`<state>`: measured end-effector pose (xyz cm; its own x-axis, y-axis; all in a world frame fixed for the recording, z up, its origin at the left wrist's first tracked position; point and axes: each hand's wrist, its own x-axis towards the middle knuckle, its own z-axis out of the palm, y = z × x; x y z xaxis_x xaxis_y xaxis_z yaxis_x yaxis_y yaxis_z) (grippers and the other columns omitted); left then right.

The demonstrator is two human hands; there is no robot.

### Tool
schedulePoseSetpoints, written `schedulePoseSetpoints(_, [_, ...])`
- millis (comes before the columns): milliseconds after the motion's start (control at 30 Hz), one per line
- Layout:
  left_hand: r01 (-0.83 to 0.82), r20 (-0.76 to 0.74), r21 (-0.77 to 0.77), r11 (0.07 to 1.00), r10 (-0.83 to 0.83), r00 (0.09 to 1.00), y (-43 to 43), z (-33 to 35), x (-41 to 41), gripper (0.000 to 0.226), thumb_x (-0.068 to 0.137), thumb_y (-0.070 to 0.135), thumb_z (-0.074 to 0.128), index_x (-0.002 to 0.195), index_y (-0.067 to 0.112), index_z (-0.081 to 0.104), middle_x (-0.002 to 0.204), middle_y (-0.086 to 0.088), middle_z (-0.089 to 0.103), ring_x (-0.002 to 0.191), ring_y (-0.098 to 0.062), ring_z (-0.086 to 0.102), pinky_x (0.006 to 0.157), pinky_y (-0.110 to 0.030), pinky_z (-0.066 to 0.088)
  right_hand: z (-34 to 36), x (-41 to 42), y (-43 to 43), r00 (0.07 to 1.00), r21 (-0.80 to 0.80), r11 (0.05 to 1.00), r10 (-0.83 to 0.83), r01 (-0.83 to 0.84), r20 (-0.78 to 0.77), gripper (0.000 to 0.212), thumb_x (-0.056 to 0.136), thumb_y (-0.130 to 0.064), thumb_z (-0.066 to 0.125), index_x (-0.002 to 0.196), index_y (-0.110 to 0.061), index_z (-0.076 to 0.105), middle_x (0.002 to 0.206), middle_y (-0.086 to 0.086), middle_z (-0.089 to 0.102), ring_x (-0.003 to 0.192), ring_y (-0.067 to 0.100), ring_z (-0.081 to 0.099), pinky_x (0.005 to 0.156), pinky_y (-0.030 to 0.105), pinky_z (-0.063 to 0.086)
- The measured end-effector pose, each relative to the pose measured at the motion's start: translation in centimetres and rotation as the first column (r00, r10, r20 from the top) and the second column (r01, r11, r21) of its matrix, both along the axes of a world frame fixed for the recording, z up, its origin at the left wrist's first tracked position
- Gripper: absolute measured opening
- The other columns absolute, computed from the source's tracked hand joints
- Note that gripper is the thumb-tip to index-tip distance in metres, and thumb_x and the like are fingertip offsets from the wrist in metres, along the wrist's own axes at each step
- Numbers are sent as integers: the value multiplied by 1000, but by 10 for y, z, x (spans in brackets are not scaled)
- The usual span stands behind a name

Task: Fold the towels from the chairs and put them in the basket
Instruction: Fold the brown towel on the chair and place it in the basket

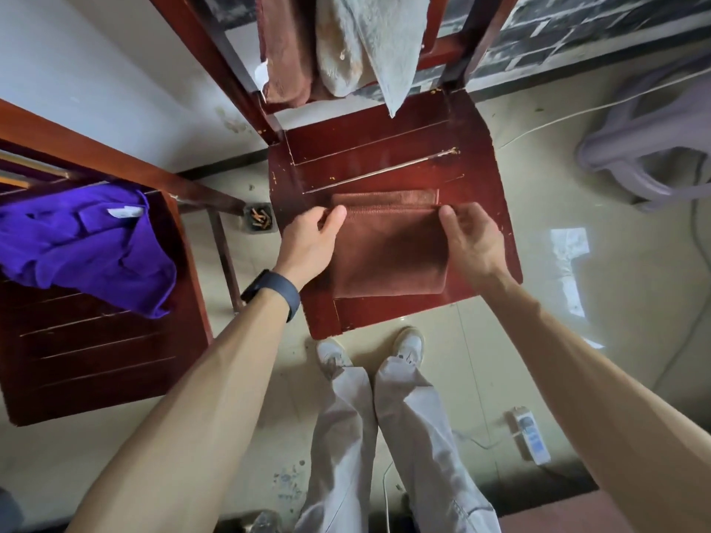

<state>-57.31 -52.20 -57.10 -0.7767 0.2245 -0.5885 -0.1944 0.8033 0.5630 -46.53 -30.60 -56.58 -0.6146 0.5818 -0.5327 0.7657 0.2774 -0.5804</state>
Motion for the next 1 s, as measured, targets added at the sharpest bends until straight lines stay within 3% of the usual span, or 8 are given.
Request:
schedulePoseSetpoints(267, [-89, -87, -99, 991, 81, 993, 22, -48, -20, 43, 104, 45, 38, 116, 11, 62, 117, -17, 67, 111, -38, 58, 87, -35, 41, -49, -31, 5, 999, 29, 999, -22, 21, 37, 41, 103, -50, 39, 112, -15, 59, 94, -2, 60, 84, 17, 56, 78, 26, 39])
schedulePoseSetpoints(533, [-87, -142, -267, 960, 50, 989, 31, -62, -22, 49, 102, 55, 31, 113, 14, 56, 108, -19, 67, 102, -41, 62, 71, -37, 40, -64, -46, 12, 987, 152, 984, 69, -91, 147, 48, 101, -57, 35, 115, -17, 58, 88, -1, 59, 78, 21, 55, 74, 31, 44])
schedulePoseSetpoints(633, [-45, -232, -368, 929, -45, 972, 36, -60, -22, 48, 101, 56, 31, 113, 14, 52, 104, -18, 68, 96, -42, 64, 68, -39, 42, -66, -47, 10, 982, 248, 959, 95, -134, 162, 44, 100, -58, 35, 111, -20, 53, 90, 0, 59, 81, 25, 59, 77, 40, 52])
schedulePoseSetpoints(700, [-77, -338, -347, 935, -47, 940, 36, -56, -14, 43, 101, 52, 34, 116, 15, 49, 107, -14, 64, 95, -39, 62, 66, -39, 40, -63, -42, 2, 996, 290, 955, 32, -56, 84, 40, 99, -56, 39, 111, -19, 49, 101, 2, 58, 85, 24, 56, 81, 42, 50])
schedulePoseSetpoints(767, [-62, -486, -316, 947, -106, 868, 33, -52, 3, 42, 99, 47, 39, 125, 16, 51, 119, -13, 58, 103, -34, 57, 74, -41, 43, -58, -30, -10, 993, 420, 907, 64, -17, -97, 39, 100, -46, 45, 118, -12, 52, 113, 8, 55, 94, 25, 53, 88, 44, 46])
schedulePoseSetpoints(833, [97, -557, -306, 947, -260, 789, 30, -51, 26, 48, 99, 43, 42, 138, 16, 50, 140, -12, 50, 123, -31, 50, 96, -46, 41, -53, -14, -30, 956, 565, 815, 254, -129, -146, 41, 101, -37, 46, 129, -9, 54, 133, 11, 52, 115, 29, 52, 96, 41, 42])
schedulePoseSetpoints(900, [302, -494, -335, 893, -439, 751, 27, -56, 45, 57, 100, 44, 40, 152, 21, 37, 160, -4, 31, 146, -26, 30, 115, -50, 25, -56, -2, -48, 889, 589, 738, 452, -328, -72, 47, 102, -35, 43, 143, -14, 49, 153, 8, 42, 140, 27, 39, 110, 44, 32])
schedulePoseSetpoints(1000, [386, -395, -379, 841, -524, 755, 16, -74, 48, 62, 101, 47, 36, 158, 31, 18, 167, 2, 8, 154, -21, 6, 121, -55, 12, -70, -3, -54, 846, 509, 703, 522, -497, 105, 55, 105, -41, 31, 158, -27, 26, 167, 1, 18, 155, 18, 9, 122, 50, 12])
